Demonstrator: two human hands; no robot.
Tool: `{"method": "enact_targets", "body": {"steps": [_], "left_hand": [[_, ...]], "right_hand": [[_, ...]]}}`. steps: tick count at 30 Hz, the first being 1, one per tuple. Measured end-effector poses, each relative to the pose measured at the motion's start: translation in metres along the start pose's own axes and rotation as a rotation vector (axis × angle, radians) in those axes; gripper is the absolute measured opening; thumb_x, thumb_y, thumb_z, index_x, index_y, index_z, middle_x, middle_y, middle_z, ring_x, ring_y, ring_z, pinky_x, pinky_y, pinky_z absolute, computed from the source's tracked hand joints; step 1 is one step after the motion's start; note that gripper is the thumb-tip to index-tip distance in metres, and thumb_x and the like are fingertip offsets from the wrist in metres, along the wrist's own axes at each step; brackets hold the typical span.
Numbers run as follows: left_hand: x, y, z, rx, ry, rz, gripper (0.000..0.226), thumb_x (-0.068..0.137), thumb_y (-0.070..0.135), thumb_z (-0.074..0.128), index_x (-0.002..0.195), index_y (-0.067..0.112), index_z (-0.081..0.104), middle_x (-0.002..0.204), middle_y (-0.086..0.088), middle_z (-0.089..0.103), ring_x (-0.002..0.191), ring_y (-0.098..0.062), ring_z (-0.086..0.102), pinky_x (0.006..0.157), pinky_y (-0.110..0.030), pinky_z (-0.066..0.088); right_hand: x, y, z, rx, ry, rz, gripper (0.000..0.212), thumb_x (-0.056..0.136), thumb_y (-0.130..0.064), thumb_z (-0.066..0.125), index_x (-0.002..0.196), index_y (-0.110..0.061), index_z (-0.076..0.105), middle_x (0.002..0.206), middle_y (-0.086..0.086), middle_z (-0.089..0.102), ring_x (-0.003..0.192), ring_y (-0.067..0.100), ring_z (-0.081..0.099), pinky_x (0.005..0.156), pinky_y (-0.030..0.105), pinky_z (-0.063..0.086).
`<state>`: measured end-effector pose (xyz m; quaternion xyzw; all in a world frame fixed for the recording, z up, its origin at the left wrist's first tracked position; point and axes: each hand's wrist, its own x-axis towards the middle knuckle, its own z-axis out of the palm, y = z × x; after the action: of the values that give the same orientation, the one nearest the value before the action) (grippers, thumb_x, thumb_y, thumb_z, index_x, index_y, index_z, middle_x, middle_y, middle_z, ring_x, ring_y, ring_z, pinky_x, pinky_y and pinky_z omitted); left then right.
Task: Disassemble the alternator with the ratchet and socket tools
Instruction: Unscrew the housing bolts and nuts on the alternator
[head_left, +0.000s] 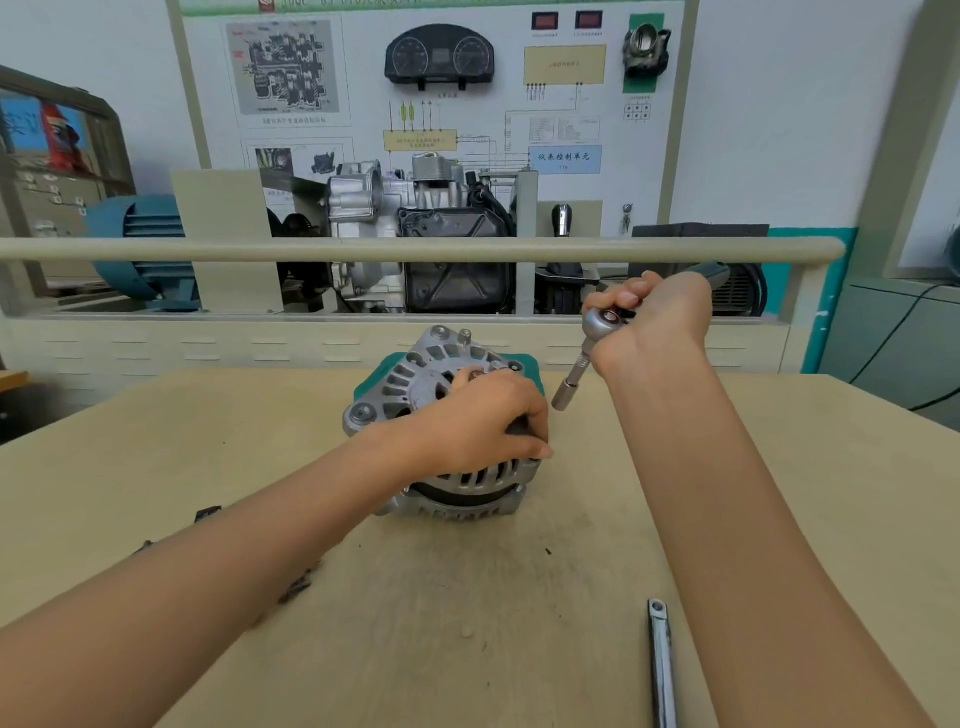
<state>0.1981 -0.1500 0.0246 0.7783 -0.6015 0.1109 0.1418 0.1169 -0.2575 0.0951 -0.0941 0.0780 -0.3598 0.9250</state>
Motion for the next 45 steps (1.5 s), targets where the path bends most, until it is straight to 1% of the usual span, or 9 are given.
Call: {"method": "enact_targets", "body": {"steps": [6, 11, 15, 18, 20, 26, 31, 38, 45], "left_hand": [[-0.005, 0.004, 0.01, 0.174, 0.04, -0.03, 0.018, 0.09, 0.036, 0.055, 0.081, 0.021, 0.052, 0.09, 0.011, 0.039, 0.1, -0.007, 0.033, 0.105, -0.049, 0.019], [-0.006, 0.006, 0.016, 0.159, 0.103, -0.074, 0.023, 0.088, 0.04, 0.056, 0.076, 0.023, 0.048, 0.088, 0.012, 0.04, 0.1, -0.006, 0.034, 0.111, -0.057, 0.011], [-0.008, 0.004, 0.013, 0.07, 0.134, -0.073, 0.018, 0.085, 0.04, 0.061, 0.081, 0.025, 0.051, 0.087, 0.015, 0.041, 0.09, -0.002, 0.034, 0.107, -0.056, 0.021], [-0.009, 0.001, 0.002, -0.002, -0.004, -0.01, 0.014, 0.086, 0.035, 0.062, 0.097, 0.027, 0.066, 0.102, 0.011, 0.056, 0.102, -0.006, 0.043, 0.103, -0.057, 0.026], [-0.008, 0.0, -0.003, -0.023, -0.038, 0.001, 0.014, 0.087, 0.027, 0.063, 0.098, 0.026, 0.071, 0.107, 0.006, 0.061, 0.108, -0.011, 0.047, 0.101, -0.056, 0.029], [-0.003, 0.003, -0.001, -0.125, 0.038, -0.038, 0.012, 0.08, 0.018, 0.071, 0.092, 0.018, 0.075, 0.099, 0.0, 0.068, 0.096, -0.01, 0.056, 0.089, -0.038, 0.044], [0.002, 0.01, -0.002, -0.15, 0.033, -0.071, 0.013, 0.077, 0.016, 0.073, 0.09, 0.012, 0.075, 0.089, 0.001, 0.069, 0.087, -0.012, 0.061, 0.081, -0.026, 0.045], [0.005, 0.012, -0.002, -0.099, 0.037, -0.085, 0.016, 0.077, 0.021, 0.074, 0.089, 0.01, 0.075, 0.09, -0.002, 0.072, 0.084, -0.014, 0.062, 0.082, -0.034, 0.046], [0.001, 0.011, 0.005, -0.063, 0.123, -0.069, 0.018, 0.076, 0.027, 0.074, 0.086, 0.012, 0.076, 0.086, -0.001, 0.072, 0.082, -0.014, 0.062, 0.078, -0.03, 0.048]], "right_hand": [[-0.002, -0.001, 0.0, 0.001, 0.009, -0.007, 0.031, 0.095, -0.014, 0.026, 0.065, -0.013, 0.033, 0.034, -0.003, 0.028, 0.023, 0.011, 0.02, 0.034, 0.01, 0.025], [-0.001, -0.003, -0.002, 0.04, -0.001, 0.023, 0.033, 0.095, -0.015, 0.027, 0.063, -0.013, 0.034, 0.039, -0.004, 0.027, 0.025, 0.011, 0.019, 0.033, 0.011, 0.023], [-0.001, -0.002, -0.003, 0.037, 0.014, 0.033, 0.032, 0.095, -0.014, 0.028, 0.064, -0.014, 0.035, 0.047, -0.003, 0.028, 0.024, 0.011, 0.02, 0.032, 0.01, 0.024], [0.0, -0.001, -0.004, 0.02, 0.023, 0.031, 0.029, 0.094, -0.014, 0.028, 0.066, -0.014, 0.037, 0.047, -0.003, 0.029, 0.025, 0.01, 0.021, 0.033, 0.01, 0.025], [0.0, 0.0, -0.005, 0.031, 0.017, 0.039, 0.03, 0.093, -0.013, 0.028, 0.064, -0.013, 0.036, 0.043, -0.003, 0.028, 0.026, 0.01, 0.021, 0.033, 0.01, 0.024], [0.003, 0.0, -0.006, 0.042, 0.031, 0.031, 0.029, 0.092, -0.011, 0.028, 0.063, -0.013, 0.034, 0.038, -0.003, 0.027, 0.025, 0.011, 0.02, 0.033, 0.01, 0.024], [0.006, 0.002, -0.007, 0.0, 0.046, 0.039, 0.026, 0.09, -0.011, 0.029, 0.065, -0.014, 0.036, 0.038, -0.003, 0.027, 0.025, 0.011, 0.021, 0.035, 0.011, 0.025], [0.005, 0.004, -0.008, 0.017, 0.041, 0.06, 0.028, 0.089, -0.008, 0.028, 0.063, -0.013, 0.037, 0.032, -0.002, 0.027, 0.024, 0.01, 0.02, 0.033, 0.011, 0.025], [0.003, -0.002, -0.01, -0.023, 0.051, 0.074, 0.027, 0.088, -0.007, 0.024, 0.065, -0.013, 0.036, 0.056, -0.003, 0.026, 0.041, 0.01, 0.021, 0.034, 0.016, 0.023]]}}
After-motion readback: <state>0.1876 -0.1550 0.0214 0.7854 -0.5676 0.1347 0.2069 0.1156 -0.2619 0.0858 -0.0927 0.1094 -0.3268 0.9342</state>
